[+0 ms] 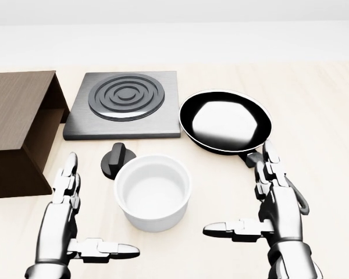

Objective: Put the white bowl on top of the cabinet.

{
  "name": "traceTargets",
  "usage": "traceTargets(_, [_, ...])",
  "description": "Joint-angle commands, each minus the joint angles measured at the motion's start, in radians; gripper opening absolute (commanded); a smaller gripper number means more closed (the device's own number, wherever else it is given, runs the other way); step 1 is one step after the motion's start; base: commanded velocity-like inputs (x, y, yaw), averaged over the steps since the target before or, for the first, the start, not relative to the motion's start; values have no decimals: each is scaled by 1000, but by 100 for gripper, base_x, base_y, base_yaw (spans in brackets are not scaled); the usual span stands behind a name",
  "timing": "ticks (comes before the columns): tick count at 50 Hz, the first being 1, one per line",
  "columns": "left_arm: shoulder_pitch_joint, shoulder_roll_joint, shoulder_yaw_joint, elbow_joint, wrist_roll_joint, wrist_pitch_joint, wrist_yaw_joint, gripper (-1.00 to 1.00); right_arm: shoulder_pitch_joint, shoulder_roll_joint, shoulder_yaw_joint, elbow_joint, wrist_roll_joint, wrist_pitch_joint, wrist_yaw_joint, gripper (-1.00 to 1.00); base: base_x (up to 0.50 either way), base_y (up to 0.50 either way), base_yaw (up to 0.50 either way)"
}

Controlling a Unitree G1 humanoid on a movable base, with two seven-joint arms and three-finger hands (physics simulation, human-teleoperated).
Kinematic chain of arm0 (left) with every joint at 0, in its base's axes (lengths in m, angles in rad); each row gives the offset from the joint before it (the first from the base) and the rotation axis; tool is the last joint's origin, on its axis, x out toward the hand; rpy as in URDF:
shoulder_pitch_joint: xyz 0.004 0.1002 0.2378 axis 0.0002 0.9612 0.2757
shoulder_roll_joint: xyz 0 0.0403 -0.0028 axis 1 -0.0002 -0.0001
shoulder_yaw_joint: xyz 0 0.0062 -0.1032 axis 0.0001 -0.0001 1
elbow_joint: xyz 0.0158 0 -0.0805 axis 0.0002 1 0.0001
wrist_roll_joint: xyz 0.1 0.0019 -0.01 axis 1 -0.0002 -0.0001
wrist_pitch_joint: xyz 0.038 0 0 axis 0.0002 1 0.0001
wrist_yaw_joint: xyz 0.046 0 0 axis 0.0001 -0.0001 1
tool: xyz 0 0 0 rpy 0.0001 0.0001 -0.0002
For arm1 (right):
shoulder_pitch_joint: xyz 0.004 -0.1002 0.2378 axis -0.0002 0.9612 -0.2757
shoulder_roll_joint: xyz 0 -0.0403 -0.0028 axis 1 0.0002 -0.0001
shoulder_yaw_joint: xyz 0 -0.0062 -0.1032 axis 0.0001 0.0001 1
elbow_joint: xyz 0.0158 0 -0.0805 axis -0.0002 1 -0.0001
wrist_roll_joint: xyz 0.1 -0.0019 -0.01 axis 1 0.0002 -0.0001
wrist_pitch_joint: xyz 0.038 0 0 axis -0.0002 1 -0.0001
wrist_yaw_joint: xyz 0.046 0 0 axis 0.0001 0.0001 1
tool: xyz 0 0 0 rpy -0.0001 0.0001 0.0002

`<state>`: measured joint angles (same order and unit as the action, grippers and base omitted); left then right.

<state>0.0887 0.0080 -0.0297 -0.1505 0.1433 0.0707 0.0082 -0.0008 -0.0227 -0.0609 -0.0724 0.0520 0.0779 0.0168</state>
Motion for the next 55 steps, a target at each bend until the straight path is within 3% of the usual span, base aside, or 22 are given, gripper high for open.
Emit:
traceTargets(1, [63,-16,-97,-273,300,17,135,100,21,-3,-10,-60,14,9,4,100,0,0,0])
traceTargets(8, [42,-15,-189,-326,534,17,190,100,26,-9,-34,-104,36,9,15,100,0,0,0])
traceTargets(9, [46,-7,-226,-316,598,17,184,100,30,-10,-40,-122,44,9,18,100,0,0,0])
traceTargets(12, [37,-17,-246,-303,659,17,185,100,35,-11,-50,-147,54,9,20,100,0,0,0])
traceTargets(20, [-27,-41,-234,-193,820,17,231,100,37,-11,-63,-175,66,9,22,100,0,0,0])
traceTargets(34, [-74,-64,-278,-56,1025,17,145,100,19,-29,-111,-209,112,9,25,100,0,0,0])
traceTargets(38, [-85,-79,-290,-37,1088,17,100,100,17,-32,-122,-221,125,9,26,100,0,0,0])
traceTargets(39, [-96,-82,-317,-24,1157,17,50,100,13,-38,-142,-230,146,9,29,100,0,0,0])
traceTargets(45, [-152,-106,-289,47,1221,17,26,100,12,-43,-157,-246,167,9,31,100,0,0,0])
traceTargets(46, [-271,-120,-264,230,1290,17,1,100,15,-50,-176,-277,195,9,36,100,0,0,0])
traceTargets(55, [-280,-134,-244,261,1316,17,0,100,16,-49,-178,-283,198,9,38,100,0,0,0])
